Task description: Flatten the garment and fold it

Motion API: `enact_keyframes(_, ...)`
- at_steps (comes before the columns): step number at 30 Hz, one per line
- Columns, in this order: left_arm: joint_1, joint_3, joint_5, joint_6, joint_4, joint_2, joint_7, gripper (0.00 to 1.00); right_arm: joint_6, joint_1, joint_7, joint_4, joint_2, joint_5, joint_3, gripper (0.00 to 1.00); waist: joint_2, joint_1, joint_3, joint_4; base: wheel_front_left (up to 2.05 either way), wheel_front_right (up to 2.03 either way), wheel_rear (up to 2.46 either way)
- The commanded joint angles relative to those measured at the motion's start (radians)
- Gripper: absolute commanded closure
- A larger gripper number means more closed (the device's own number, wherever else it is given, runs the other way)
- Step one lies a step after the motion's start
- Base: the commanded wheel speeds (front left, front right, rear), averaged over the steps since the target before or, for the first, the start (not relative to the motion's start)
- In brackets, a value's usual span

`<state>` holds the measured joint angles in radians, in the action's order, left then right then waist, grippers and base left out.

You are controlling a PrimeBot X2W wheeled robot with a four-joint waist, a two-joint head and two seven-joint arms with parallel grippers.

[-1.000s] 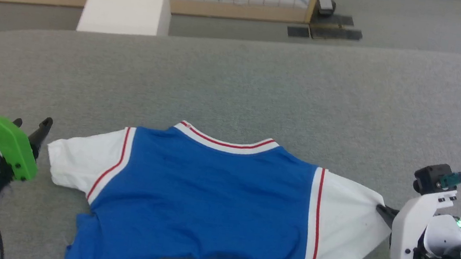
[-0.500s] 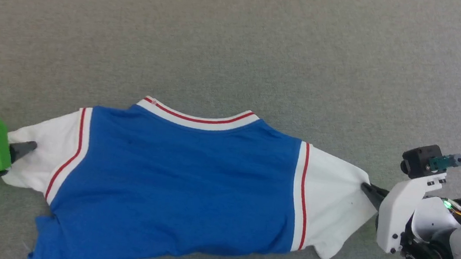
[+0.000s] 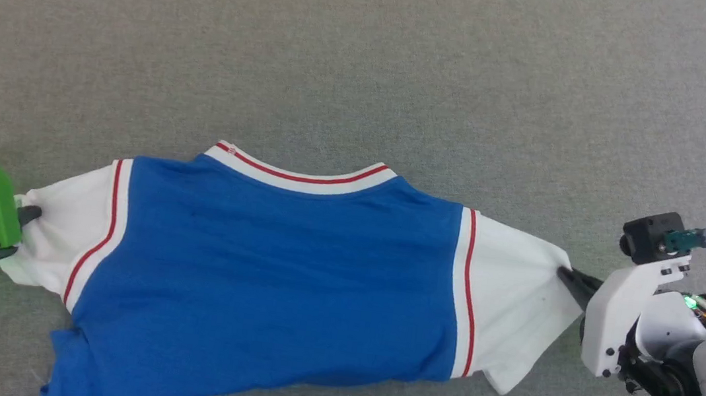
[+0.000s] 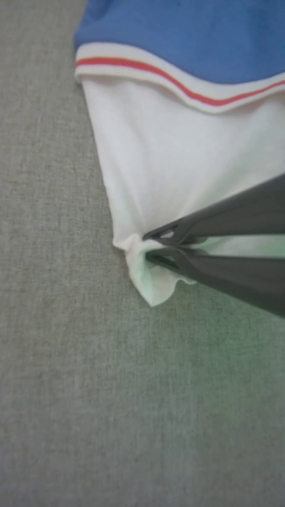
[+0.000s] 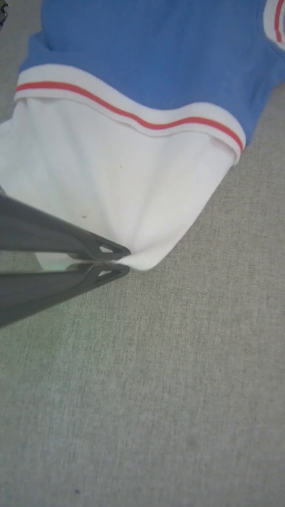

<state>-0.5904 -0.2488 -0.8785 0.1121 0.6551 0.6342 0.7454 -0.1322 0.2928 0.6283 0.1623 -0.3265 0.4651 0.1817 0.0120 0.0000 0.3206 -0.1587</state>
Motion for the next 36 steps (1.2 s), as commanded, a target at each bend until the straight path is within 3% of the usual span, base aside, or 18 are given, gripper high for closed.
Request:
enact_keyframes(1, 0.003, -0.033, 0.031, 0.005, 0.009, -0.048, -0.032, 1.0, 0.002, 0.021, -0.019, 0.004, -0.009, -0.01, -0.008, 1.0, -0.012, 0.0, -0.037, 0.025, 0.0, 0.0, 0.0)
enact_keyframes(8, -0.106, -0.067, 0.138, 0.008, 0.004, -0.016, -0.166, 1.0, 0.002, 0.094, -0.083, 0.072, -0.043, -0.059, -0.016, 1.0, -0.012, 0.0, -0.155, 0.052, 0.0, 0.0, 0.0)
enact_keyframes(17, -0.308, -0.133, 0.287, 0.003, 0.057, -0.024, -0.361, 1.0, 0.002, 0.372, -0.208, 0.268, -0.056, -0.074, 0.001, 1.0, -0.012, 0.0, -0.242, 0.056, 0.0, 0.0, 0.0)
enact_keyframes(22, -0.47, -0.137, 0.351, -0.02, 0.086, -0.029, -0.477, 1.0, 0.002, 0.608, -0.296, 0.372, -0.04, -0.097, -0.012, 1.0, -0.012, 0.0, -0.172, 0.049, 0.0, 0.0, 0.0)
enact_keyframes(28, -0.717, -0.119, 0.417, -0.063, 0.091, -0.012, -0.601, 1.0, 0.002, 0.933, -0.43, 0.455, -0.015, -0.175, -0.051, 1.0, -0.012, 0.0, -0.016, 0.038, 0.0, 0.0, 0.0)
enact_keyframes(36, -1.012, -0.114, 0.469, -0.086, 0.092, -0.03, -0.696, 1.0, 0.002, 1.284, -0.578, 0.545, 0.017, -0.295, -0.106, 1.0, -0.012, 0.0, 0.179, 0.046, 0.0, 0.0, 0.0)
